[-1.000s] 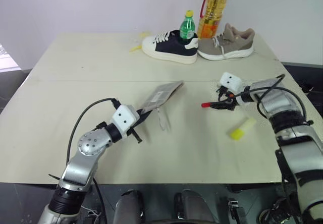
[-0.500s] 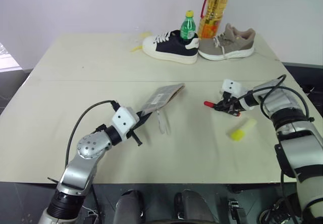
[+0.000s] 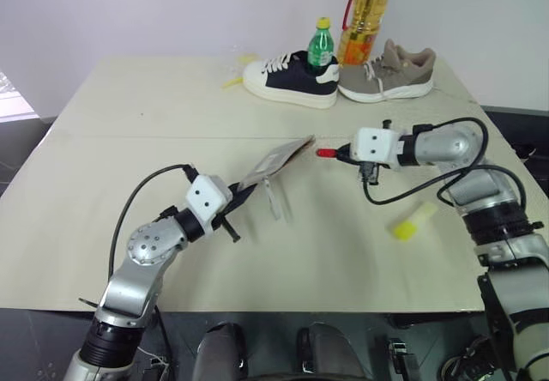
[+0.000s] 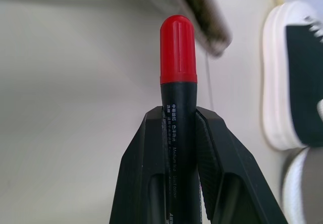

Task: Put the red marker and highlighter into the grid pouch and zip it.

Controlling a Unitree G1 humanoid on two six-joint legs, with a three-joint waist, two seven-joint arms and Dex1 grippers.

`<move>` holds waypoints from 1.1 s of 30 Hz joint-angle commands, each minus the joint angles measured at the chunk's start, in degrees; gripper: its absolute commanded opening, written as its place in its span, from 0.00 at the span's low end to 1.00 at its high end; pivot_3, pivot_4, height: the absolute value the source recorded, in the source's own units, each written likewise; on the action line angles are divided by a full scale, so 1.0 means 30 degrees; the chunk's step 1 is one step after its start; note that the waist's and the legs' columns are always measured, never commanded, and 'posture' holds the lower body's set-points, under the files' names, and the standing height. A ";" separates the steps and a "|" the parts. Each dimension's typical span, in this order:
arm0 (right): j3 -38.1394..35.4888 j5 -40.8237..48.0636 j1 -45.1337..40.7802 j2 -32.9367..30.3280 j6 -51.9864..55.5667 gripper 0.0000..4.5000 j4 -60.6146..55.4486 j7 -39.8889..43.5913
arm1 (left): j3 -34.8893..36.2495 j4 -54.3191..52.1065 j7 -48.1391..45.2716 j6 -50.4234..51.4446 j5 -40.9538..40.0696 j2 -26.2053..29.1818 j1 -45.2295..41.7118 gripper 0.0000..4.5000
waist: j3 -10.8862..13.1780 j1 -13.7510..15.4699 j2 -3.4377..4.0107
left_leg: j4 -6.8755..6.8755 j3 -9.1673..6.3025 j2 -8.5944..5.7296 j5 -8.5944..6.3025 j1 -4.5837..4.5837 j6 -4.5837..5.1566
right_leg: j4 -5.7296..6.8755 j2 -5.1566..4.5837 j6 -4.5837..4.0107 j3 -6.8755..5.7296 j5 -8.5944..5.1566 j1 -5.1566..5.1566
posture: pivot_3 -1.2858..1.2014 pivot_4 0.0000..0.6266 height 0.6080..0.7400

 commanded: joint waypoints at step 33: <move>0.2617 -0.2362 -0.0777 0.0203 -0.8728 0.05 -0.2658 -0.1266 | -0.1652 -0.1050 -0.1399 0.0419 -0.0573 -0.0174 -0.1535 0.00 | -0.0004 -0.0050 -0.0007 | 0.0008 0.0003 0.0007 0.0011 0.0007 -0.0016 | 0.0006 0.0027 0.0001 0.0001 -0.0001 0.0005 | 0.52 0.24 0.74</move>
